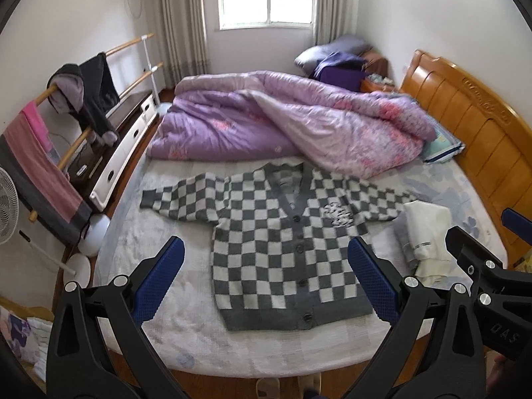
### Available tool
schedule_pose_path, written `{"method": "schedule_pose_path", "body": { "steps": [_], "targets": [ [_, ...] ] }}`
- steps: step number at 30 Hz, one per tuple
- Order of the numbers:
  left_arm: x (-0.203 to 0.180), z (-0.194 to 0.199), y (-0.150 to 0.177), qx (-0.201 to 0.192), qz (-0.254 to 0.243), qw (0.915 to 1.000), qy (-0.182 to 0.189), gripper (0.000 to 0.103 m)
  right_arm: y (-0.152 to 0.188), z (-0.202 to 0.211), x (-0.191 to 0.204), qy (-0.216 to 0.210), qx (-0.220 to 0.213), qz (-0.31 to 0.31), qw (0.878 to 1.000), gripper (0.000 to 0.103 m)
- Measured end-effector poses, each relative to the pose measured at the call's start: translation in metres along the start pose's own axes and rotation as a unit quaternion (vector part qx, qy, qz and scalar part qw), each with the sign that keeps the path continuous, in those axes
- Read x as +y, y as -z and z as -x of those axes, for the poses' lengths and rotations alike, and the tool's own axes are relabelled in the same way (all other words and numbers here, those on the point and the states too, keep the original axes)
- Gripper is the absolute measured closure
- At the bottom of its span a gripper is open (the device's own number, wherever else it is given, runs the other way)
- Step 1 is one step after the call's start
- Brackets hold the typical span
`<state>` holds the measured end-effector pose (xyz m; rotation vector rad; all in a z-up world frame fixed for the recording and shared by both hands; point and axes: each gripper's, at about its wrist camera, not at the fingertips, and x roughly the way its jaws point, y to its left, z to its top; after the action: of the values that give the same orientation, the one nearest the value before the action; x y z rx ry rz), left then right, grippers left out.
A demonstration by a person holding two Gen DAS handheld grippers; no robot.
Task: Fold large clothes
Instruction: 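Move both tools down toward the cardigan's sleeve cuffs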
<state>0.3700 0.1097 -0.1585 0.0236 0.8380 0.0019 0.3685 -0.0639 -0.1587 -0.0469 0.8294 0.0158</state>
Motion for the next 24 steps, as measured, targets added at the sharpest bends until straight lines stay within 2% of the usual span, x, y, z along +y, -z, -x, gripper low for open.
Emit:
{"method": "schedule_pose_path", "body": {
  "steps": [3, 7, 10, 13, 16, 19, 24],
  "targets": [
    [0.005, -0.038, -0.009, 0.012, -0.001, 0.9996, -0.026, 0.005, -0.010, -0.036, 0.008, -0.011, 0.019, 0.010, 1.000, 0.007],
    [0.013, -0.088, -0.022, 0.028, 0.023, 0.9984, -0.043, 0.005, -0.030, -0.091, 0.017, -0.039, 0.027, 0.032, 0.998, 0.007],
    [0.020, -0.127, -0.030, 0.036, 0.038, 0.9962, -0.069, 0.005, -0.044, -0.134, 0.028, -0.060, 0.037, 0.056, 0.996, 0.007],
    [0.040, -0.173, -0.032, 0.055, 0.050, 0.9941, -0.079, 0.005, -0.054, -0.181, 0.046, -0.069, 0.050, 0.077, 0.993, 0.007],
    [0.067, -0.213, -0.025, 0.067, 0.079, 0.9919, -0.074, 0.005, -0.054, -0.232, 0.074, -0.083, 0.068, 0.103, 0.989, 0.007],
    [0.109, -0.265, -0.011, 0.098, 0.131, 0.9849, -0.057, 0.005, -0.048, -0.276, 0.103, -0.091, 0.082, 0.125, 0.984, 0.007],
    [0.170, -0.337, 0.009, 0.120, 0.171, 0.9771, -0.042, 0.005, -0.037, -0.353, 0.156, -0.100, 0.119, 0.140, 0.978, 0.007]
  ]
}}
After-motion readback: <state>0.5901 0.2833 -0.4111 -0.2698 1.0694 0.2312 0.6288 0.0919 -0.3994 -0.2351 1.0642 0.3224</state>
